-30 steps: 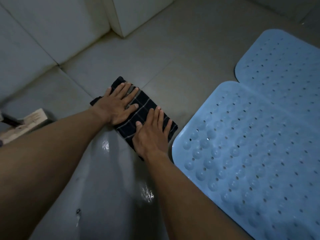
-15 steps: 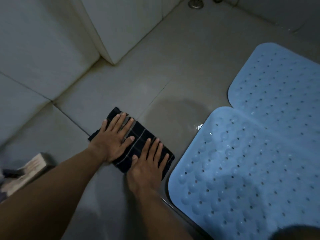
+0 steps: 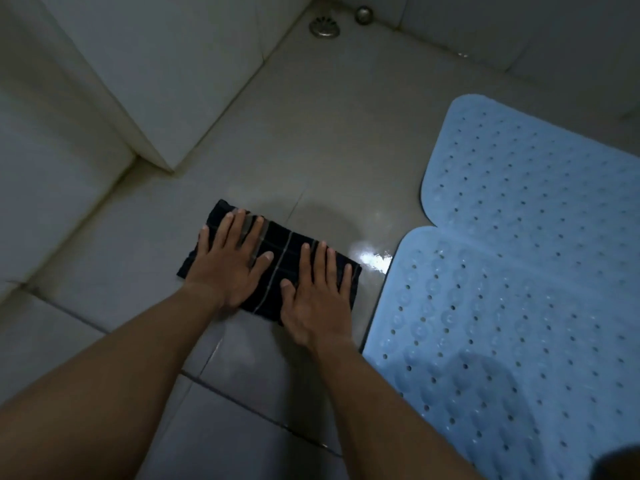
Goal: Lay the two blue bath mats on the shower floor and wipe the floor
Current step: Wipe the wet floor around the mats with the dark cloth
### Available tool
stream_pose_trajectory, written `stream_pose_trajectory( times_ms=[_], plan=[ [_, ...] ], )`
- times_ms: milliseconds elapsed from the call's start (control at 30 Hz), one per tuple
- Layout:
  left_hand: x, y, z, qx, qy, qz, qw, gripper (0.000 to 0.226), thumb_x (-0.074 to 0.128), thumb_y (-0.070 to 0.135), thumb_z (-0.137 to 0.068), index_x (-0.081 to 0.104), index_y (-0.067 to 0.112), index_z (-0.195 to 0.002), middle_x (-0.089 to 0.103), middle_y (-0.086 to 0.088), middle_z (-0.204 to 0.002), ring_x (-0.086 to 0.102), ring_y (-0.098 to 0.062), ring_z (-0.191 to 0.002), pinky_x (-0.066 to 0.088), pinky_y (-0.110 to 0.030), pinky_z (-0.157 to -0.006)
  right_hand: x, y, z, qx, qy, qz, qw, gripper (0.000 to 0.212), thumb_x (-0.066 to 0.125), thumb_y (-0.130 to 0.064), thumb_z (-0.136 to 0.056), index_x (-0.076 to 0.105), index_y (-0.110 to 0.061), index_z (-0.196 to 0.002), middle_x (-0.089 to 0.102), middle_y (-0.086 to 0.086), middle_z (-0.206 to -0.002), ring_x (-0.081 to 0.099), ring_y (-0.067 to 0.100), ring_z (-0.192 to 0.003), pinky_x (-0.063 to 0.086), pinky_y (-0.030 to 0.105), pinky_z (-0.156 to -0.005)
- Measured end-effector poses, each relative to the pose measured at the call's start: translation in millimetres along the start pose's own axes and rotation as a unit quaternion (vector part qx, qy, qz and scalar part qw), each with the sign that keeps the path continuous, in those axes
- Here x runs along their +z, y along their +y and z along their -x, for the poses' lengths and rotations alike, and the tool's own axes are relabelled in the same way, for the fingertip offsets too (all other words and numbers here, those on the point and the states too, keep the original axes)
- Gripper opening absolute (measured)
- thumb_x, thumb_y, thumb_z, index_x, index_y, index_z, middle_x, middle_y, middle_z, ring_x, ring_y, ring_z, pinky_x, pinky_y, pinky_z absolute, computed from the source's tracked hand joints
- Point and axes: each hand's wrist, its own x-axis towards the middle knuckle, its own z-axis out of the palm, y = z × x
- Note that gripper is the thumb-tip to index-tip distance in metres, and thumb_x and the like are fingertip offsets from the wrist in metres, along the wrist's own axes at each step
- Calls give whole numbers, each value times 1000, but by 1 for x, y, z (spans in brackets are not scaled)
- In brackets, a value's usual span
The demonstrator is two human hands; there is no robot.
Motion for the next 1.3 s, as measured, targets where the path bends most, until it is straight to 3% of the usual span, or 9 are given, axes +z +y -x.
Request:
stream_pose_trajectory(
  times_ms=[433, 733, 900, 1033, 1100, 1200, 1300],
  plan=[
    [-24, 16, -53, 43, -32, 4, 999, 70, 7, 61, -98, -20, 28, -154, -27, -4, -161, -27, -19, -147, -16, -49, -117, -26, 13, -38, 22, -63, 43, 997, 67, 13, -50, -103, -18, -21, -155, -23, 5, -162, -26, 18, -148, -25, 44, -114],
    [-30, 21, -73, 21, -71, 7, 997, 71, 4, 64, -96, -30, 30, -148, -37, -2, -157, -35, -17, -143, -19, -49, -118, -34, 24, -67, 25, -57, 26, 998, 67, 17, -51, -103, -16, -24, -155, -21, 3, -163, -26, 16, -147, -24, 44, -115],
    [-33, 20, -75, 22, -71, 2, 997, 76, -19, 69, -79, -39, 31, -141, -45, 0, -150, -43, -16, -138, -20, -48, -116, -19, 23, -69, 45, 11, 9, 999, 67, 20, -53, -100, 3, -25, -158, 0, 2, -166, -7, 18, -152, -6, 48, -121],
    [-32, 19, -73, 21, -66, 24, 997, 73, -11, 69, -87, -34, 31, -145, -41, 0, -154, -42, -13, -139, -24, -45, -114, -16, 18, -71, 84, 27, -6, 996, 68, 32, -51, -96, 19, -23, -157, 15, 4, -164, 10, 20, -152, 7, 50, -120],
    [-29, 17, -73, 30, -65, 12, 997, 70, -4, 67, -93, -32, 31, -147, -37, -2, -156, -40, -14, -141, -22, -45, -115, -15, 19, -71, 88, 23, -6, 996, 69, 33, -51, -96, 18, -23, -157, 15, 5, -164, 10, 20, -152, 9, 51, -119],
    [-23, 11, -73, 47, -10, -12, 999, 70, 10, 63, -100, -15, 28, -156, -18, -5, -164, -20, -19, -150, -11, -47, -118, -12, 17, -68, 85, 29, 14, 996, 68, 32, -50, -98, 15, -24, -158, 11, 4, -165, 6, 19, -153, 6, 50, -121],
    [-18, 12, -76, 59, 17, -6, 998, 69, 13, 62, -101, -7, 27, -158, -15, -3, -165, -14, -20, -152, -6, -49, -120, -8, 19, -69, 92, 34, 21, 995, 66, 28, -50, -99, 13, -24, -158, 8, 2, -165, 4, 18, -153, 4, 50, -122]
  ],
)
